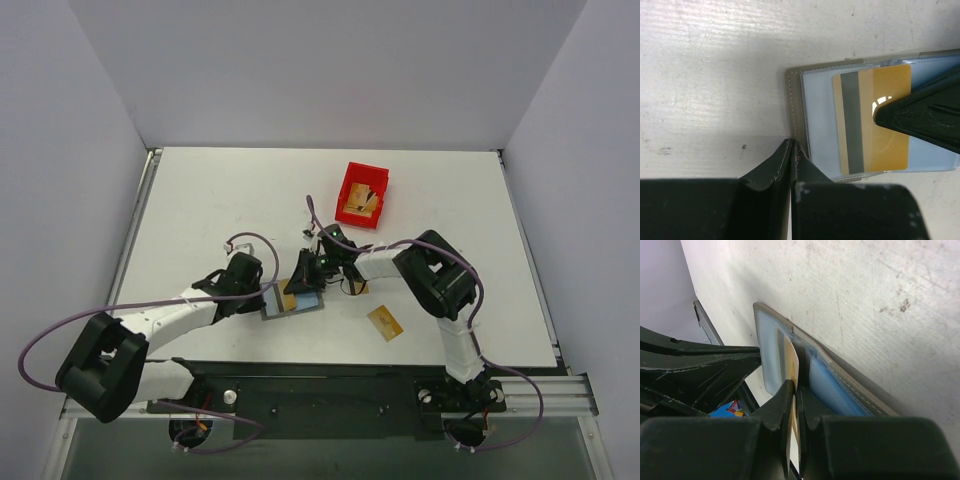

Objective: Put the credit cards into the card holder
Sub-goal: Insert the credit card into the card holder.

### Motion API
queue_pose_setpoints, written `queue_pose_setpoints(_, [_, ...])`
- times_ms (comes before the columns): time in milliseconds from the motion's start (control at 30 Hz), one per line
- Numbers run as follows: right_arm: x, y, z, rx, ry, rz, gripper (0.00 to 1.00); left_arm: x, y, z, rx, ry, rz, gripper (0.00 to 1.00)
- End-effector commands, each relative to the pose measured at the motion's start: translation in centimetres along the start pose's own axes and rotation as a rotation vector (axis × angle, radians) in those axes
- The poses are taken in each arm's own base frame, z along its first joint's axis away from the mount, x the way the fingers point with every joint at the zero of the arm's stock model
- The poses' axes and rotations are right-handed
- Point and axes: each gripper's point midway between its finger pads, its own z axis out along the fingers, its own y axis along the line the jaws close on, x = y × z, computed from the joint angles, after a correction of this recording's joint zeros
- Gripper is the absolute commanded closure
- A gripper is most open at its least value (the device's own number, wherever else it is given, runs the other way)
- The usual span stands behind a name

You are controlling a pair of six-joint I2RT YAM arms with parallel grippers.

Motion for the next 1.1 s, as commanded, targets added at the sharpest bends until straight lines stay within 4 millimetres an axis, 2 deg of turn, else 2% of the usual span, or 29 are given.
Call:
queue_pose_setpoints(0, [1.1, -3.2, 0.3, 0.124, 0.013, 0.017, 1.0, -0.2, -1.9, 0.9, 0.075, 0.011, -0.005, 0.91])
queue_pose_setpoints(433, [0.3, -2.1, 0.8, 0.107, -0.019, 0.044, 1.0, 0.2, -2.4, 1.1, 0.105, 0.025, -0.013, 0.94])
queue_pose_setpoints(700, [1.0, -1.8, 1.3, 0.128, 0.002, 0.03, 1.0, 0.4, -2.6, 1.0, 0.126, 0.026, -0.019, 0.95])
queue_pose_setpoints(767, [1.1, -1.7, 1.2, 0.14, 0.006, 0.022, 0.97, 0.5, -2.5, 1.1, 0.126, 0.026, -0.019, 0.95])
queue_pose_setpoints(1067, [0.4, -1.7, -1.4, 0.263, -0.016, -0.067, 0.85, 0.7, -2.4, 1.0, 0.127, 0.022, -0.025, 0.96])
